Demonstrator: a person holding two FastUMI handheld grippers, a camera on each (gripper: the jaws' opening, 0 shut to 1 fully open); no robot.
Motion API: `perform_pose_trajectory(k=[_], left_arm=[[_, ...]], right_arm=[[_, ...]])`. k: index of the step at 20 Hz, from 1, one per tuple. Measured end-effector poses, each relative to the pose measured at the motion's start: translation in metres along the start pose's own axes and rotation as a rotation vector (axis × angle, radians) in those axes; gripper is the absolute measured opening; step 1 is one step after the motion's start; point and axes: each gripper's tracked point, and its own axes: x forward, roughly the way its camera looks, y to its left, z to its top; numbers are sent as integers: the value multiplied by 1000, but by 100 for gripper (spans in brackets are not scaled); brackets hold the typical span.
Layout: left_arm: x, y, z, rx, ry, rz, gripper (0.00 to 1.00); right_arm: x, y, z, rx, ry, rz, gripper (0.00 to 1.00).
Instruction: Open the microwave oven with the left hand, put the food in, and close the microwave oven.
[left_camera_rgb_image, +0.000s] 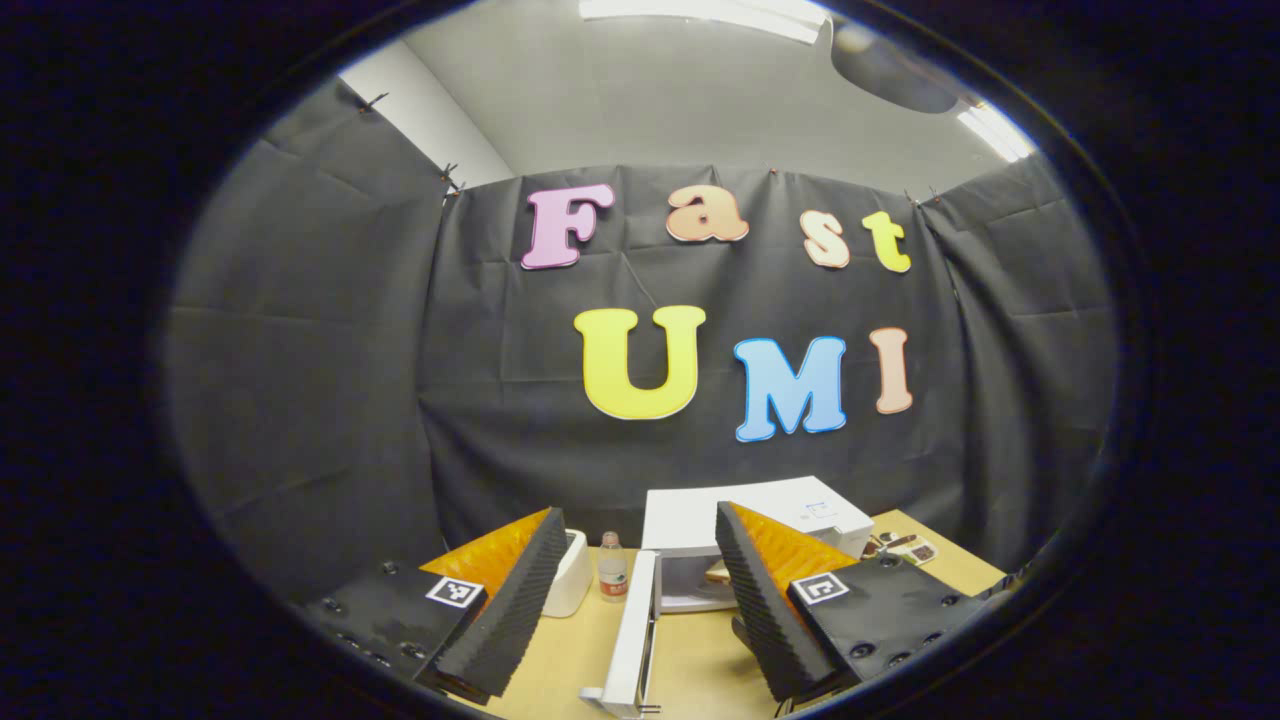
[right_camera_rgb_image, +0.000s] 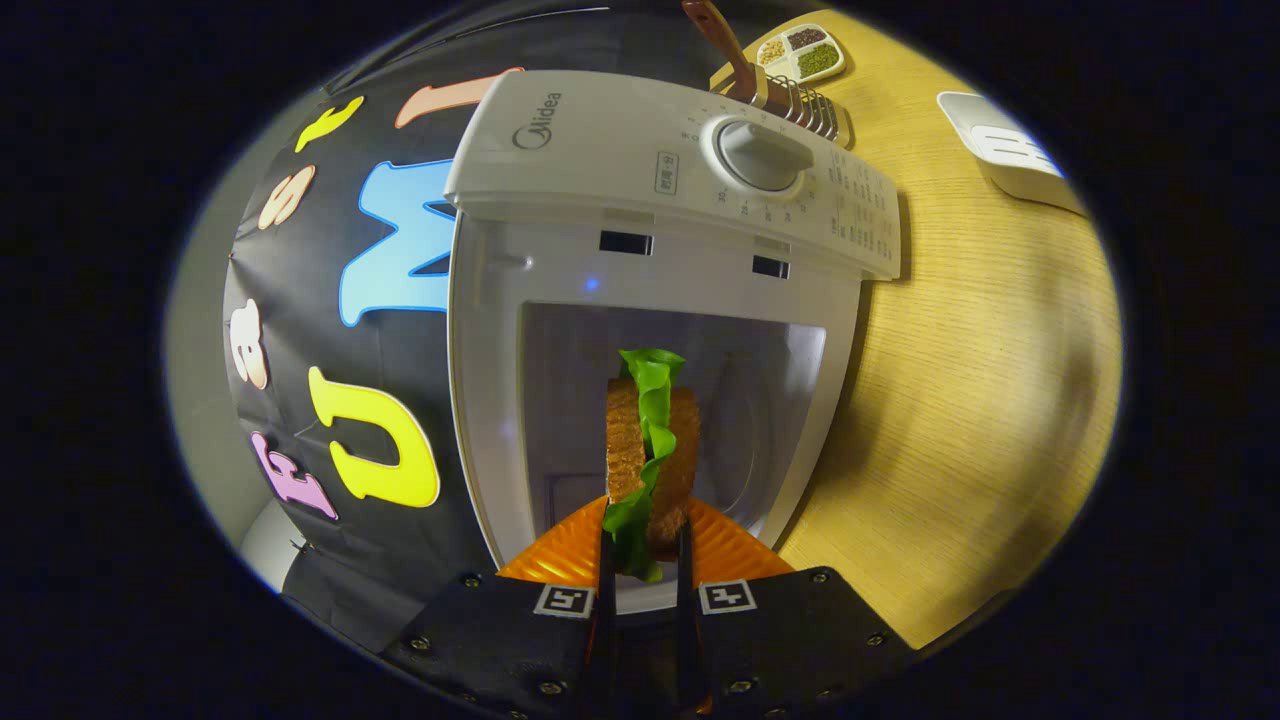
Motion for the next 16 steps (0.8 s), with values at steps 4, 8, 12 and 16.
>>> perform_pose_trajectory(k=[4, 8, 12, 16], left_arm=[[8, 2, -5, 6, 30, 10, 94], [10, 9, -13, -10, 47, 35, 94], [8, 20, -25, -41, 73, 64, 95], [16, 19, -26, -79, 67, 46, 95]], right_arm=[[34, -18, -1, 52, -60, -68, 24], [71, -21, -5, 45, -84, -114, 24], [98, -15, -14, 4, -61, -109, 24], [100, -25, -27, -6, -1, -159, 41]])
